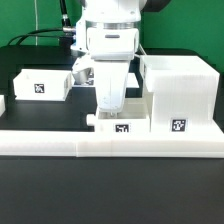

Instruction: Assemble drawer

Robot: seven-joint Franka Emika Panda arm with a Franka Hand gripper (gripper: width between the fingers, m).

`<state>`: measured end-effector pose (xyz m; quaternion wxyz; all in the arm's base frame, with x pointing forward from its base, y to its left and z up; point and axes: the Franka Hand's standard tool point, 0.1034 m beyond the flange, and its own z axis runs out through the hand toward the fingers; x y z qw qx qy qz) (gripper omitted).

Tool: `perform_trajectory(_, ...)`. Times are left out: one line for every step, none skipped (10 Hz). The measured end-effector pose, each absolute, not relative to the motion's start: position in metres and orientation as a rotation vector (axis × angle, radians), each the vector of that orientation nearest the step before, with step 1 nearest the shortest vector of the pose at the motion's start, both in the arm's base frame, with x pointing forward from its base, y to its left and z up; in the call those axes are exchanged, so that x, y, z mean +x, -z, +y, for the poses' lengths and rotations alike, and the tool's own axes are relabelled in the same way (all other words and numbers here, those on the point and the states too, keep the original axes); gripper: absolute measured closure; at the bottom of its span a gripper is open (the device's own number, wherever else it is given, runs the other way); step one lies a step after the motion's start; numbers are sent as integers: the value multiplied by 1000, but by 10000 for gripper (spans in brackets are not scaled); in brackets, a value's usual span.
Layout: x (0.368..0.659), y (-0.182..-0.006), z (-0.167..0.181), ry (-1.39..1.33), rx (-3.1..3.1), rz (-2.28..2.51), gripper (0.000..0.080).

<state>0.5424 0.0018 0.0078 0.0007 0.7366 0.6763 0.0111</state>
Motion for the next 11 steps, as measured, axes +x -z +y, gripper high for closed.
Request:
perform_trajectory(542, -8, 1, -8, 2322, 2130, 755)
perform_trajectory(542, -8, 1, -9, 2321, 2130, 755)
perform_trajectory(541, -8, -1, -9, 2304, 2150, 755)
perform_trajectory(541, -8, -5, -9, 2310, 2144, 755)
perform_trajectory(541, -8, -4, -9, 2312, 2141, 755)
perform_trajectory(541, -8, -4, -9, 2313, 2141, 755)
perform_trajectory(541, -8, -4, -10, 2312, 2141, 755)
perform_trajectory(544, -8, -3, -36, 2303, 2134, 755)
perform_trajectory(545, -8, -2, -68, 2293, 2124, 755)
perform_trajectory(545, -8, -2, -69, 2292, 2123, 755)
perform_trajectory(545, -8, -2, -64, 2294, 2125, 755)
